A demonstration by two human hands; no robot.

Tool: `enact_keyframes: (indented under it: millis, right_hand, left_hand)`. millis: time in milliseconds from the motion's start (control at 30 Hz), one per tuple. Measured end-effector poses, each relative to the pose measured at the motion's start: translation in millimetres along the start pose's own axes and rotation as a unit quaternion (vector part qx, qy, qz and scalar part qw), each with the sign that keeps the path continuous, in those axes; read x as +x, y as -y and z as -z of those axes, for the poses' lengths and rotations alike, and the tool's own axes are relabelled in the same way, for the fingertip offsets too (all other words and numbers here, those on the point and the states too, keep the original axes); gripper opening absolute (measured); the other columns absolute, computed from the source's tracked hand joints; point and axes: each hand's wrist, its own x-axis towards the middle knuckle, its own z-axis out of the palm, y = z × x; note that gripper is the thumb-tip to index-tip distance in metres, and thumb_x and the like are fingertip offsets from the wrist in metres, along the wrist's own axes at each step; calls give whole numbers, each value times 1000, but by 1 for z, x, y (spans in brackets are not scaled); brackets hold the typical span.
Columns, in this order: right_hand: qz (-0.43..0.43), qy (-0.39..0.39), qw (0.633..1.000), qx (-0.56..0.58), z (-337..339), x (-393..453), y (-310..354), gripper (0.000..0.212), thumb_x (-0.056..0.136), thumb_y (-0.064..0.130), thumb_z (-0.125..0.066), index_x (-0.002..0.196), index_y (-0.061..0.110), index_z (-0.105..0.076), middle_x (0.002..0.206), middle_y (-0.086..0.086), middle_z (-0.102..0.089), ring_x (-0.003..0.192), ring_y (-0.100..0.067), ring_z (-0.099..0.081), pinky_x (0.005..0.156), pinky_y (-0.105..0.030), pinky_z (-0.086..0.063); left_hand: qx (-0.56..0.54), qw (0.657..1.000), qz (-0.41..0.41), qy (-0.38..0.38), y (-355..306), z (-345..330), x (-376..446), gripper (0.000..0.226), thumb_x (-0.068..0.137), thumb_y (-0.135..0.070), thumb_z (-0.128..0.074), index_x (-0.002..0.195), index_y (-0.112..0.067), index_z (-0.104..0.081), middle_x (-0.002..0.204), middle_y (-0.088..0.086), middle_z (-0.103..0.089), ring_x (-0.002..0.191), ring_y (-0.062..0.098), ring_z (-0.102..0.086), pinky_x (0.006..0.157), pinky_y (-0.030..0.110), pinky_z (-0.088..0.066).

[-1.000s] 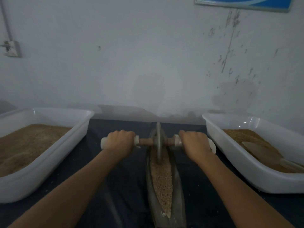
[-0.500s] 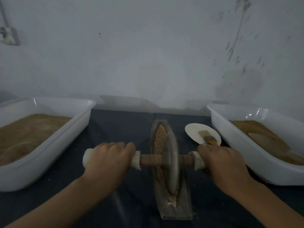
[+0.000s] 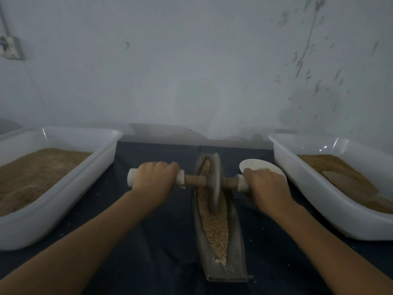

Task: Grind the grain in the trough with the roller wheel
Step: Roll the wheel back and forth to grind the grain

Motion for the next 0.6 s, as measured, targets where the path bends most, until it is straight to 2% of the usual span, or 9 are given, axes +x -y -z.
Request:
enact_keyframes:
  millis: [67, 100, 167, 233, 300, 367, 433, 500, 600]
  right_hand:
    - [16, 12, 1000, 1, 7, -30, -5, 24, 80, 36, -68, 85, 32, -45, 75, 7, -54, 67, -13, -52, 56, -25, -29]
    - [18, 11, 1000, 8, 12, -45, -7, 28, 76, 37, -71, 80, 34, -44, 67, 9, -50, 58, -9, -47, 50, -23, -26]
    - [35, 18, 999, 26, 24, -66, -6, 49, 61, 35, -81, 67, 35, -32, 50, 12, -29, 42, -2, -25, 41, -20, -17]
    - [43, 43, 998, 34, 30, -72, -6, 64, 53, 32, -86, 65, 37, -23, 48, 14, -21, 41, 0, -17, 40, -19, -16]
    - [36, 34, 999, 15, 23, -66, -5, 47, 65, 37, -79, 68, 36, -32, 53, 13, -34, 44, -2, -26, 42, -20, -15]
    - [12, 9, 1000, 3, 12, -48, -4, 27, 76, 40, -71, 79, 33, -45, 66, 9, -50, 54, -9, -42, 44, -23, -15]
    - [-1, 1, 1000, -15, 0, -23, -2, 23, 80, 39, -67, 87, 29, -48, 74, 4, -56, 64, -16, -53, 47, -26, -23]
    - [2, -8, 1000, -29, -10, 5, -2, 25, 81, 32, -66, 87, 27, -43, 73, 4, -56, 63, -18, -52, 51, -28, -30]
    - [0, -22, 998, -59, -16, 37, -3, 25, 81, 28, -69, 90, 22, -46, 81, 1, -63, 68, -21, -60, 50, -29, -25]
  left_hand:
    - [18, 999, -36, -25, -2, 12, -29, 25, 82, -27, -64, 84, -25, -39, 86, -5, -62, 76, 19, -62, 61, 30, -36]
    - [20, 996, -64, -51, -3, 20, -44, 33, 71, -24, -74, 79, -24, -42, 75, -5, -61, 66, 19, -61, 56, 29, -38]
    - [-6, 985, -114, -126, -2, 30, -64, 44, 44, -14, -87, 64, -20, -48, 53, -4, -51, 43, 19, -51, 46, 26, -37]
    - [-6, 983, -120, -141, -1, 29, -72, 47, 35, -11, -88, 59, -19, -48, 48, -3, -46, 38, 19, -45, 44, 26, -34]
    - [8, 990, -98, -98, -2, 24, -63, 51, 40, -17, -88, 63, -21, -43, 52, -5, -47, 41, 18, -47, 46, 26, -30]
    - [42, 995, -62, -72, -3, 9, -40, 43, 65, -30, -78, 74, -26, -36, 64, -6, -52, 55, 16, -52, 54, 29, -29]
    - [37, 998, -15, -53, 0, -9, -14, 29, 81, -34, -63, 79, -28, -35, 77, -6, -58, 69, 17, -58, 59, 30, -29]
    - [13, 999, 17, -41, 5, -24, 11, 23, 85, -35, -59, 81, -27, -38, 83, -5, -62, 74, 20, -59, 59, 31, -30]
    - [-15, 999, 47, -18, 9, -35, 37, 15, 86, -32, -59, 86, -25, -45, 90, 0, -64, 79, 24, -61, 61, 33, -34]
